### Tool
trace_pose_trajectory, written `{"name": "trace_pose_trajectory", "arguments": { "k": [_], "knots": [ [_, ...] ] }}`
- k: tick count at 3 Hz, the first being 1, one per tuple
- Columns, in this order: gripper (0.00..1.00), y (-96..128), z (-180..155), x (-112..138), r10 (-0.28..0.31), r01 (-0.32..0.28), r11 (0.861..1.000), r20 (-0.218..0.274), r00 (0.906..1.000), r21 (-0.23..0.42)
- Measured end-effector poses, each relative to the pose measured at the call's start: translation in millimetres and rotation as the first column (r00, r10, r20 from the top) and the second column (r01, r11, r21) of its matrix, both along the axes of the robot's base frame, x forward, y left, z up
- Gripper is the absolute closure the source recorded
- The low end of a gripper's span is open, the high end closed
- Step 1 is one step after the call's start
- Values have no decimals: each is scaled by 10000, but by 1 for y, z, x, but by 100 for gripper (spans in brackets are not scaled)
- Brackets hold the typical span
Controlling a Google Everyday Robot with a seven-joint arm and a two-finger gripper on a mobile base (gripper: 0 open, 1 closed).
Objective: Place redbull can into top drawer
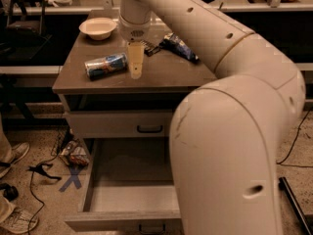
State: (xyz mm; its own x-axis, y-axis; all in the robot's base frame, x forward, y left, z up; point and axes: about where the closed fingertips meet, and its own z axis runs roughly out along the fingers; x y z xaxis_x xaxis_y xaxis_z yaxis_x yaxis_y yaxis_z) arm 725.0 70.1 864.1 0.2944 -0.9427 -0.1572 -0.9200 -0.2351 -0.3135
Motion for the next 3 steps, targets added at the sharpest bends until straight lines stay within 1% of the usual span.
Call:
{"name": "trace_pose_trajectory", "arguments": {
  "k": [2, 3],
  "knots": [
    [0, 29, -10, 14, 657, -665, 9974, -284, 9974, -288],
    [0, 42, -12, 17, 975, -988, 9945, -363, 9946, -339]
  ]
}}
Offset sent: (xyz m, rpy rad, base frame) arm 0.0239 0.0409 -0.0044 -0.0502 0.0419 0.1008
